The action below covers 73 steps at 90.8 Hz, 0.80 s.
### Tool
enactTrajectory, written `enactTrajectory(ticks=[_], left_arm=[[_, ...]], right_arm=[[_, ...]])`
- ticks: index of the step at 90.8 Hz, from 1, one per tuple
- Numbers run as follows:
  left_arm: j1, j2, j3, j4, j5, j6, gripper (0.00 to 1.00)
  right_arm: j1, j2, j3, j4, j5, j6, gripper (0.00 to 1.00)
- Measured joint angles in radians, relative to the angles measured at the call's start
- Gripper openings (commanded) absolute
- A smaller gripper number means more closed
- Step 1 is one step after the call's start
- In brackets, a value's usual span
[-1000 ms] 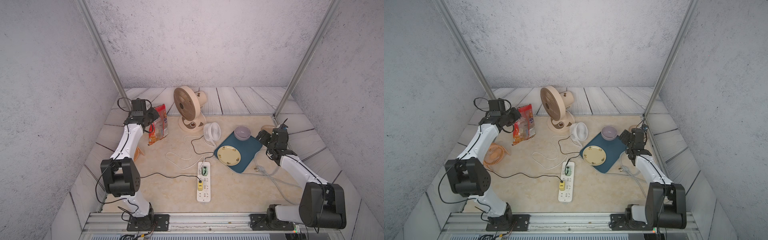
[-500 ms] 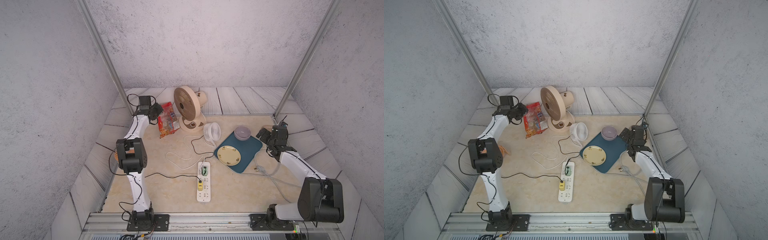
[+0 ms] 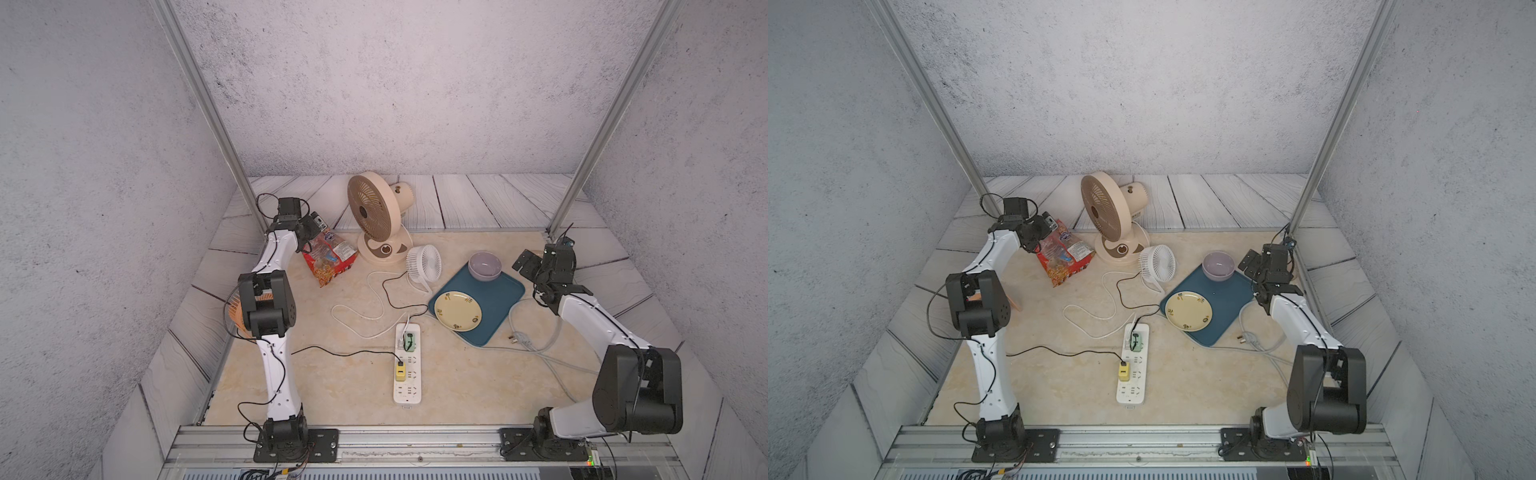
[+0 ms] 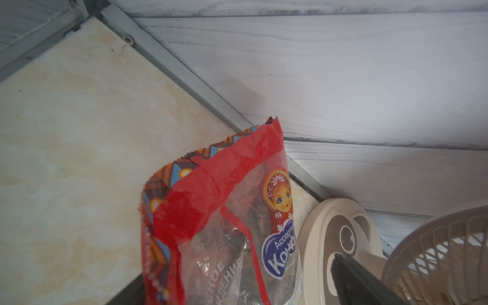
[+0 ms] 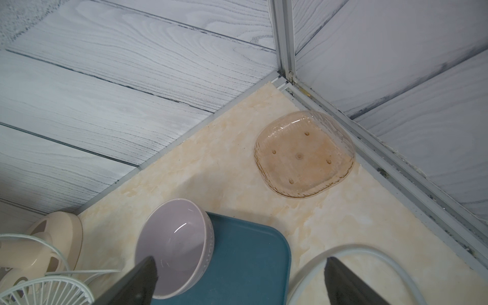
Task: Unplug the desk fan from the power strip
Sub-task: Place the distractor at the center of the board.
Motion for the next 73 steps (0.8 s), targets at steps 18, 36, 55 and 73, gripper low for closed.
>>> enactTrajectory(ticks=[18, 36, 55, 73], left_arm=[[-0.003, -0.060, 0.000, -0.019, -0.023, 0.049, 0.98], [-0.003, -0.188, 0.043, -0.044, -0.076, 0.102, 0.98], [-0.003, -0.257, 0.138, -0.141, -0.204, 0.144, 0.98], [-0.007, -0.347, 0.002, -0.186, -0.246, 0.137, 0.98]], right_arm=[[0.000, 0.021, 0.018, -0.004, -0.029, 0.000, 0.99], [0.000, 0.026, 0.023, -0.016, -0.058, -0.002, 0.99], [0.000, 0.026, 0.023, -0.032, -0.076, -0.003, 0.99], [0.000, 0.023, 0.023, -0.053, -0.108, -0.018, 0.99]])
